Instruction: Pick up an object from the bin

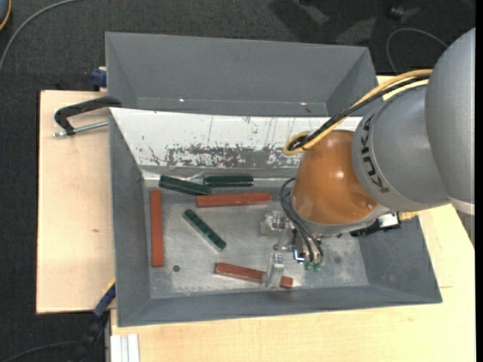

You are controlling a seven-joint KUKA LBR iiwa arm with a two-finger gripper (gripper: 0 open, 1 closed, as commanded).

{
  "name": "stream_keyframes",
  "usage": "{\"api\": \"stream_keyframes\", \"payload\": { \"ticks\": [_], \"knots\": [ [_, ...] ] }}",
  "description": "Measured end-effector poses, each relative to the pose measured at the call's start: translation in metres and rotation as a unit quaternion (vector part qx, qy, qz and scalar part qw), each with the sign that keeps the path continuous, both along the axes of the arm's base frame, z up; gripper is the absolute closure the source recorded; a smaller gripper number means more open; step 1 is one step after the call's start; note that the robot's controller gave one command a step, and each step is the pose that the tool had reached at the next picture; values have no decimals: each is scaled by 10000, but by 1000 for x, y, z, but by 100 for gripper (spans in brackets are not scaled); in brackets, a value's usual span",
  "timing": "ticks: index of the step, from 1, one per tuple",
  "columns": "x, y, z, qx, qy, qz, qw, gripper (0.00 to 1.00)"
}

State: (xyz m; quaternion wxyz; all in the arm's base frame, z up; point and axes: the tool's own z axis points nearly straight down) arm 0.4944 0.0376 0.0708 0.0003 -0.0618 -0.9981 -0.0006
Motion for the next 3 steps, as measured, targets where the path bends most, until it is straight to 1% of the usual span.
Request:
{"api": "stream_keyframes", "payload": {
  "ticks": [1, 2, 3],
  "knots": [
    [63, 16, 0, -2, -48, 648, 9979, 0],
    [1, 57, 29, 11, 10, 730, 9973, 0],
    [5, 30, -2, -8, 12, 561, 9984, 0]
  ]
}}
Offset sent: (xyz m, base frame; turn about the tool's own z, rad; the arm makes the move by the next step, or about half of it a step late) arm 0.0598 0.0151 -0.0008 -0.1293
